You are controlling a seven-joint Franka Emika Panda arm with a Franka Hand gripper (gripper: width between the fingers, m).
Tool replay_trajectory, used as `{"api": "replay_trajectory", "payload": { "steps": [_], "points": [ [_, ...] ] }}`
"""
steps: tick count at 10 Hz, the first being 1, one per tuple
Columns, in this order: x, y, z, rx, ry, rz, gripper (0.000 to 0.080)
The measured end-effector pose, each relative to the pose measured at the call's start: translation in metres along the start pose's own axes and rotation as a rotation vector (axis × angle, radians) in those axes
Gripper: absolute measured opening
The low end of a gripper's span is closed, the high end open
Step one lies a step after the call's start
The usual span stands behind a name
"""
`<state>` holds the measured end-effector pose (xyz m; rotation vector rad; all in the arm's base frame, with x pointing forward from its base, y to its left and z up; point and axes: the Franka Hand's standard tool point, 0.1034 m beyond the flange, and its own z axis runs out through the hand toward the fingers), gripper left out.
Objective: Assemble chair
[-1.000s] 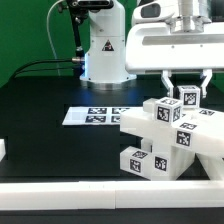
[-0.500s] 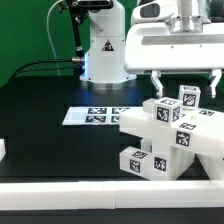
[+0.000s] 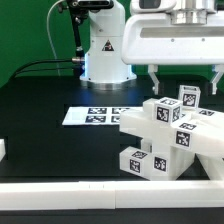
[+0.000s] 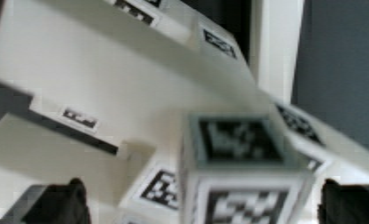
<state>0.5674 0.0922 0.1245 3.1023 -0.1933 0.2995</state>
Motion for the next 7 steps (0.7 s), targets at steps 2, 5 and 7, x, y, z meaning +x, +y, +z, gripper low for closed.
{"api": "replay_trajectory", "payload": {
  "steps": [2, 5, 7],
  "points": [
    [0.002, 0.003, 0.001, -0.023, -0.140, 0.017, 0.0648],
    [0.005, -0.009, 0.004, -0.014, -0.141, 0.048, 0.0648],
    [-0.003, -0.014, 0.010, -0.012, -0.127, 0.058, 0.0648]
  ]
}}
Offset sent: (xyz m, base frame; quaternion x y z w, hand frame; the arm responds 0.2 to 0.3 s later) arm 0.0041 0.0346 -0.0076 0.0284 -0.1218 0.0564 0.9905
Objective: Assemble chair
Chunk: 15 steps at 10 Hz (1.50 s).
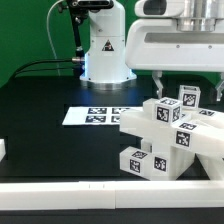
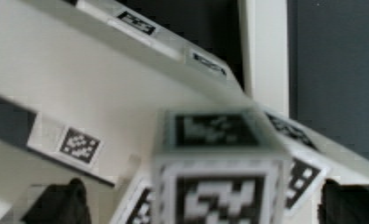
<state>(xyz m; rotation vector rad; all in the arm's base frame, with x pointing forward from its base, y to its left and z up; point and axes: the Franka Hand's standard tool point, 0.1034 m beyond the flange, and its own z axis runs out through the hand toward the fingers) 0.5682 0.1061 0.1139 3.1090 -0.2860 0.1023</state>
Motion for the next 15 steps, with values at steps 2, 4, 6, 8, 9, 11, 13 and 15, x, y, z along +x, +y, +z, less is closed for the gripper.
{"api": "replay_trajectory", "payload": {
  "steps": [2, 4, 6, 8, 9, 11, 13, 15],
  "points": [
    [0.0013, 0.0016, -0.0006, 0.000, 0.001, 0.035, 0.0383],
    [0.0012, 0.0016, -0.0005, 0.000, 0.001, 0.045, 0.0280],
    [0.0010, 0.0011, -0.0003, 0.001, 0.001, 0.274, 0.0281],
    [0.0008, 0.0010, -0.0002, 0.002, 0.000, 0.384, 0.0281],
    [0.0001, 0.0008, 0.0000, 0.005, -0.006, 0.541, 0.0281],
    [-0.0008, -0.0014, 0.0001, 0.014, -0.012, 0.789, 0.0281],
    [-0.0010, -0.0018, 0.0005, 0.016, -0.014, 0.848, 0.0371],
    [-0.0010, -0.0017, 0.0006, 0.015, -0.014, 0.831, 0.0506]
  ]
}}
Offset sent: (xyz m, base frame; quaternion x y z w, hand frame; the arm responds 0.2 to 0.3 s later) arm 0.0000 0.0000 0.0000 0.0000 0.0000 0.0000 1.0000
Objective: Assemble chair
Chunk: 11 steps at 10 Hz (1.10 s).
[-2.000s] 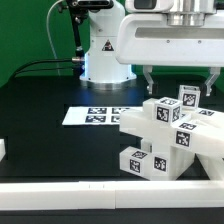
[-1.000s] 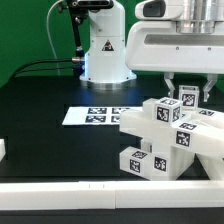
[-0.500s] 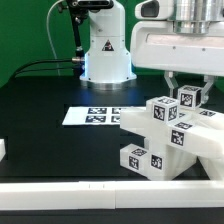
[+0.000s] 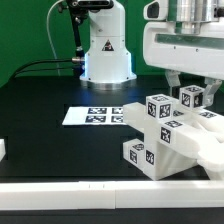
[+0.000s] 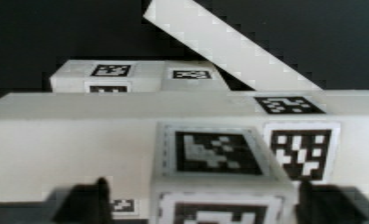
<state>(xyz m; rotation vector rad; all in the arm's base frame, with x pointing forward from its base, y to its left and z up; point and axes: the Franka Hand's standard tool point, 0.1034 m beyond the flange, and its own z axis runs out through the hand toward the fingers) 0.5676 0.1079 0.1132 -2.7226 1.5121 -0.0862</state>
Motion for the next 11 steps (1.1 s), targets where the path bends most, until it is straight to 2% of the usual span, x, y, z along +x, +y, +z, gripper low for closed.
{"api": "replay_trajectory", "payload": {
  "steps": [1, 2, 4, 7, 11],
  "points": [
    [0.0000, -0.0003, -0.0005, -0.002, 0.002, -0.082, 0.0618],
    [-0.0007, -0.0034, -0.0029, 0.003, 0.003, -0.237, 0.0640],
    [-0.0026, -0.0044, -0.0023, 0.008, 0.000, -0.534, 0.0648],
    [-0.0022, -0.0039, -0.0024, 0.006, 0.002, -0.739, 0.0649],
    [0.0057, -0.0021, -0.0071, 0.006, -0.041, -1.330, 0.0649]
  ]
}}
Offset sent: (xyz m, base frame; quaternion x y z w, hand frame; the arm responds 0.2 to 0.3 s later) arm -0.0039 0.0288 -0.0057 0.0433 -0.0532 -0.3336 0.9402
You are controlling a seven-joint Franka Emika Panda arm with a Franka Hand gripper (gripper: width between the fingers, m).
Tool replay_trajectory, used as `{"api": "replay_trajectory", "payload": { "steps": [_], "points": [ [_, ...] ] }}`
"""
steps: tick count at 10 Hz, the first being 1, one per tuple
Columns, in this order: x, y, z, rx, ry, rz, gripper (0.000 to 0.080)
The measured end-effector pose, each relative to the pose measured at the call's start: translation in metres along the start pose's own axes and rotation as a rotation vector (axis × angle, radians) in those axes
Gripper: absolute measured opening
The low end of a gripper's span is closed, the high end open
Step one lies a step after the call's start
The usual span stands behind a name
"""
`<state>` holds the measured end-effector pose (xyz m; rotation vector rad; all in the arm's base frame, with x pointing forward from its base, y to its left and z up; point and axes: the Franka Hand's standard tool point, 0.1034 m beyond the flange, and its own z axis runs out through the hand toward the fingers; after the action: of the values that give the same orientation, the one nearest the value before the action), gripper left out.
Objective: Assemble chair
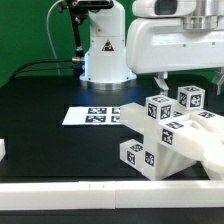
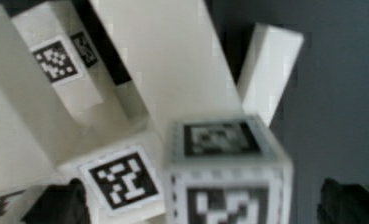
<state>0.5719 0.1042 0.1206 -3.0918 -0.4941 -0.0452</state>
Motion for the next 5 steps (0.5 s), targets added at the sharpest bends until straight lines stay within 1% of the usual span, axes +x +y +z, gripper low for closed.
{"api": "replay_trajectory", "payload": {
  "steps": [2, 3, 4, 5],
  "points": [
    [0.0002, 0.0007, 0.0001, -0.002, 0.002, 0.017, 0.0649],
    [0.0001, 0.0008, 0.0002, -0.002, 0.001, 0.050, 0.0527],
    [0.0001, 0.0008, 0.0003, -0.001, 0.001, 0.088, 0.0388],
    [0.0001, 0.0008, 0.0003, -0.001, 0.001, 0.166, 0.0388]
  ]
}}
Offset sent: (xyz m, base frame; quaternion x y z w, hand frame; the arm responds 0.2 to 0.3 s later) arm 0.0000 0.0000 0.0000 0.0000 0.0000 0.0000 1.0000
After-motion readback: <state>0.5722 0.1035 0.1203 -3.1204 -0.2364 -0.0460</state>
